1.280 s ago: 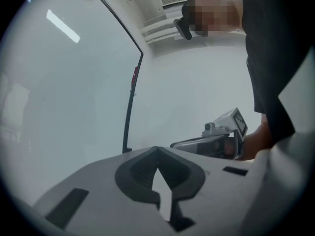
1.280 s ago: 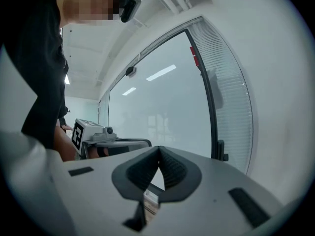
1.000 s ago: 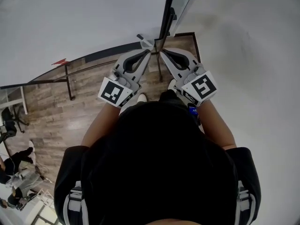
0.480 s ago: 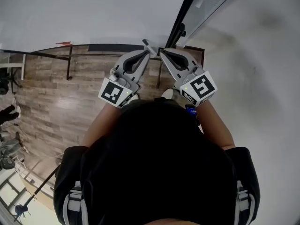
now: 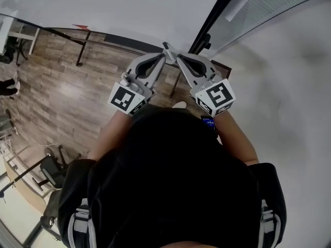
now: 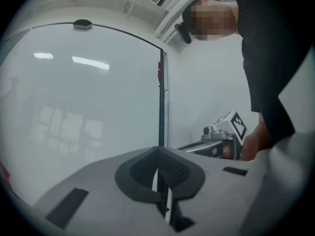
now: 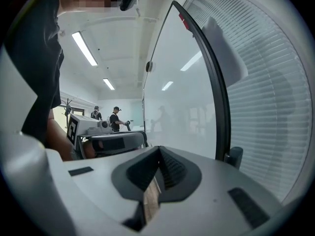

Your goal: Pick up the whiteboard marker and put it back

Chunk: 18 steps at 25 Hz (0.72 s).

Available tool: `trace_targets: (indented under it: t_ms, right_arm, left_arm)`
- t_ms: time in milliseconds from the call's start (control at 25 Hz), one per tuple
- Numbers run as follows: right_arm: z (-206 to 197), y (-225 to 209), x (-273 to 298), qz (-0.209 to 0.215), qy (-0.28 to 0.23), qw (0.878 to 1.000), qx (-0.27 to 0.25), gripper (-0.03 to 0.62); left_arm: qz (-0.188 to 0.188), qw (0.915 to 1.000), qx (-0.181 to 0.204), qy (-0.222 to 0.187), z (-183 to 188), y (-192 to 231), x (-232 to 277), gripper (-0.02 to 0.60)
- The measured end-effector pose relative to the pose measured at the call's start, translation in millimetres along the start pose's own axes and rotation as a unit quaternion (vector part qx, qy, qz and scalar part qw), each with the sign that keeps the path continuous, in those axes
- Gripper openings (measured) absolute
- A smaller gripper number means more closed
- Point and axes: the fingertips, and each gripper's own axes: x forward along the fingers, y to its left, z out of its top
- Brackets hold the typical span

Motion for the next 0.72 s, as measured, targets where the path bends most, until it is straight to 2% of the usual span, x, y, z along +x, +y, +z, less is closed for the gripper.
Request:
trace_targets:
  t_ms: [320, 400, 520, 720]
  right_arm:
    - [-26, -7, 5, 0.014, 0.020, 1.000, 0.010, -0.006]
    - [-32, -8, 8, 0.012, 0.026, 0.999, 0.015, -0.006]
    - [-44, -10, 16, 0.009, 0.041, 0.999, 0.028, -0.006]
    - [-74, -11, 31, -0.005, 0.069, 0.997, 0.046, -0.006]
  left_arm:
    - [0.036, 0.9993, 0.010, 0.006, -17, 7, 0, 0.005]
    - [0.038, 0.9992, 0.009, 0.002, -20, 10, -1, 0.005]
    - [0.043, 0.9989, 0.012, 0.017, -28, 19, -2, 0.005]
    - [0.027, 0.9995, 0.005, 0.017, -41, 30, -2, 0.005]
